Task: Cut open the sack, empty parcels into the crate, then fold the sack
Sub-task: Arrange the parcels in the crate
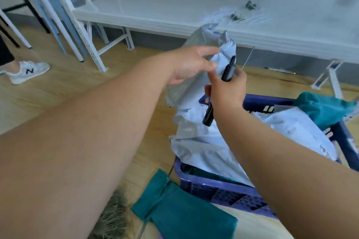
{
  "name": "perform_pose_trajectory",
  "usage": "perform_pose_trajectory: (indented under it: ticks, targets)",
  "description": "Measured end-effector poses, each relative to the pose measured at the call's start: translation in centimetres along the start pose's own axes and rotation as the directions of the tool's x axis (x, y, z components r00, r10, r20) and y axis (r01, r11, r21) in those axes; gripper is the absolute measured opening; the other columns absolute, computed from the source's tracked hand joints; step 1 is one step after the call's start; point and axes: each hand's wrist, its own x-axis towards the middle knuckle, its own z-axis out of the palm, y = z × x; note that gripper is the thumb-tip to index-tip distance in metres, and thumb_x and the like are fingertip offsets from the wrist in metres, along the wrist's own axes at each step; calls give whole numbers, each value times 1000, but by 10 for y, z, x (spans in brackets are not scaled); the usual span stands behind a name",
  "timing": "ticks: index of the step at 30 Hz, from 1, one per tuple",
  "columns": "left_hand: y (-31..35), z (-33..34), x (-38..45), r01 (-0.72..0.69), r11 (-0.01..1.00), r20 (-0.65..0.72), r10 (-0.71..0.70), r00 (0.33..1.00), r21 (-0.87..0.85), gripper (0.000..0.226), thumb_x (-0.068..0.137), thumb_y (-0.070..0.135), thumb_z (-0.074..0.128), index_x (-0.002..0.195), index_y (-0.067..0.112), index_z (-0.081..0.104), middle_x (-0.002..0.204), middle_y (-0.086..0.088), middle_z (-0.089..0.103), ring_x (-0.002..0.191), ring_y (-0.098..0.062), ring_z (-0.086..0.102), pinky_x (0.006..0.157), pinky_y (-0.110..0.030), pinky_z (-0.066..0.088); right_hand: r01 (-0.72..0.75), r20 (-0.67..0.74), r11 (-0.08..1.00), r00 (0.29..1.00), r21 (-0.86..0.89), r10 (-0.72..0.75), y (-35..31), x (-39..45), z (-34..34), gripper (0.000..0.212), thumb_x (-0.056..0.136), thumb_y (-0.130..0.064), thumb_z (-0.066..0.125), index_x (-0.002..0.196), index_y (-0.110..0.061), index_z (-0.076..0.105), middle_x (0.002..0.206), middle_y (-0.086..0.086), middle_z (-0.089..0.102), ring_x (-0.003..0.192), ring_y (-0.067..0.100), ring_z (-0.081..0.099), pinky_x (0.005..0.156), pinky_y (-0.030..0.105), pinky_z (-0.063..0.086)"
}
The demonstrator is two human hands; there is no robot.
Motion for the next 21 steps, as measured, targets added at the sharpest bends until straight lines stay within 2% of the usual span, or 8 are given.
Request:
perform_pose_trajectory:
  ticks: [3,5,9,13,15,17,19,21]
  targets:
    - [10,50,23,-59,970,120,32,992,235,56,99,21,50,151,22,29,157,1,27,143,-14,28,113,-24,19,-61,-230,996,970,60,73,14,13,-53,39,85,-11,55,124,-10,48,97,4,62,53,14,65,58,28,54]
    - [11,85,35,-127,901,191,50,980,415,54,99,24,49,150,20,30,158,4,23,143,-14,26,117,-29,20,-121,-362,992,924,33,125,20,25,-85,27,83,-7,49,111,-10,51,91,3,62,72,24,67,76,40,57]
    - [12,126,43,-217,844,328,52,943,490,40,97,18,52,137,18,52,145,3,44,133,-12,40,106,-21,29,-149,-448,978,891,-146,69,12,51,-128,17,87,-6,47,99,-17,51,100,3,61,90,23,58,82,28,45]
    - [-9,113,63,-92,843,24,94,995,531,30,94,18,55,121,25,65,139,1,50,131,-18,45,110,-27,33,-143,-268,960,960,-239,76,5,62,-140,28,79,-3,46,99,-19,57,80,-1,57,87,31,67,81,44,57]
    - [-26,109,65,7,720,59,-67,996,694,39,95,29,52,134,32,53,147,3,43,132,-21,43,110,-34,36,-247,-59,923,969,-294,240,3,61,-140,32,85,-1,49,115,-7,58,76,2,56,72,22,65,65,32,59]
    - [-37,112,60,65,633,120,-246,962,772,45,95,38,48,140,42,42,150,8,39,131,-20,43,105,-35,41,-360,97,854,901,-374,422,-1,54,-138,33,92,-1,48,124,0,51,79,6,56,62,15,61,47,20,53]
    - [-44,115,55,92,675,106,-245,964,732,43,96,41,47,139,45,43,148,10,40,130,-18,45,103,-31,41,-362,124,820,881,-443,456,1,50,-135,31,93,-1,47,123,0,49,82,7,56,64,15,61,46,19,52]
    - [-45,109,47,150,839,13,-184,983,523,41,97,36,50,137,38,48,145,9,44,130,-16,45,100,-27,38,-296,160,837,900,-460,406,-8,46,-125,18,93,-3,46,110,-5,51,80,6,56,66,15,61,57,24,56]
